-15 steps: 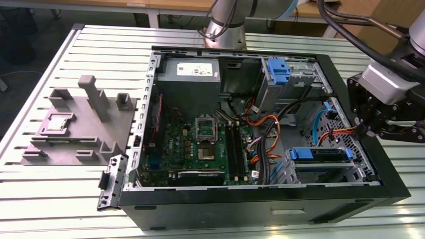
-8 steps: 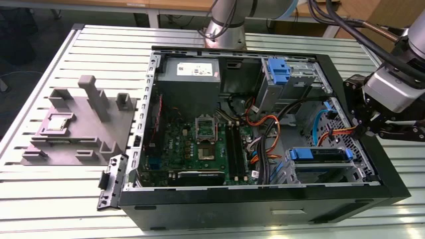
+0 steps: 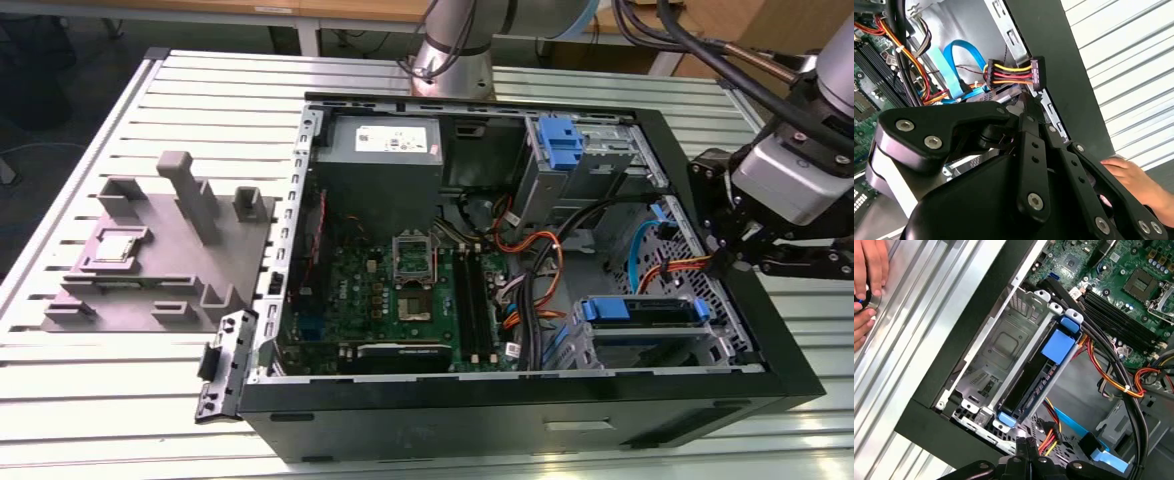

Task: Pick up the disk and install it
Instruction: 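Insert the first disk wire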

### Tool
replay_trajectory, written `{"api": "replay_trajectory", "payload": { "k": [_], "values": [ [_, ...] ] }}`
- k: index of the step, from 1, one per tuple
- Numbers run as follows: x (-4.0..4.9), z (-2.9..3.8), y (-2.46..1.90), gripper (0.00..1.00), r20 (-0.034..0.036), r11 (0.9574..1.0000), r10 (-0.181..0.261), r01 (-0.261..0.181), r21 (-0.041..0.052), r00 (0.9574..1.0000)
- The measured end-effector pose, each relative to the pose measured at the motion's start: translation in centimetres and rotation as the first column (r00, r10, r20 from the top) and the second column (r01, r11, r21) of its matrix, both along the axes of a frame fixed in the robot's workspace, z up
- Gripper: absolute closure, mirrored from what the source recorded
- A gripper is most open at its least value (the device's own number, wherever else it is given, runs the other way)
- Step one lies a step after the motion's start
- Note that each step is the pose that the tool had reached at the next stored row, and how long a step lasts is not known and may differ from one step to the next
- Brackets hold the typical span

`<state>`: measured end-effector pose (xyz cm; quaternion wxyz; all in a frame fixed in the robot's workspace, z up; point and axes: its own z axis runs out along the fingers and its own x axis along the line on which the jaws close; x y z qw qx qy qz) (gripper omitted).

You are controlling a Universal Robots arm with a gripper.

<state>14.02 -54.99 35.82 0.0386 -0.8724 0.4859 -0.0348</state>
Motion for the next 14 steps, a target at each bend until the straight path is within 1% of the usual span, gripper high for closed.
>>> {"api": "replay_trajectory", "payload": {
  "k": [2,4,6,7,9,10,14],
  "values": [
    [0.14,0.00,0.31,0.88,0.0000,1.0000,0.000,0.000,-0.0038,1.0000],
    [0.33,-0.02,0.43,0.88,0.0000,1.0000,0.000,0.000,-0.0065,1.0000],
    [0.39,-0.02,0.45,0.87,0.0001,1.0000,0.007,-0.007,-0.0071,1.0000],
    [0.39,-0.01,0.45,0.81,0.0000,0.9999,0.014,-0.014,-0.0072,0.9999],
    [0.41,-0.02,0.45,0.81,0.0000,0.9995,0.032,-0.032,-0.0071,0.9995],
    [0.42,-0.03,0.45,0.74,0.0000,0.9992,0.040,-0.040,-0.0071,0.9992],
    [0.72,-0.05,0.45,0.74,0.0000,0.9983,0.058,-0.058,-0.0069,0.9983]
  ]
}}
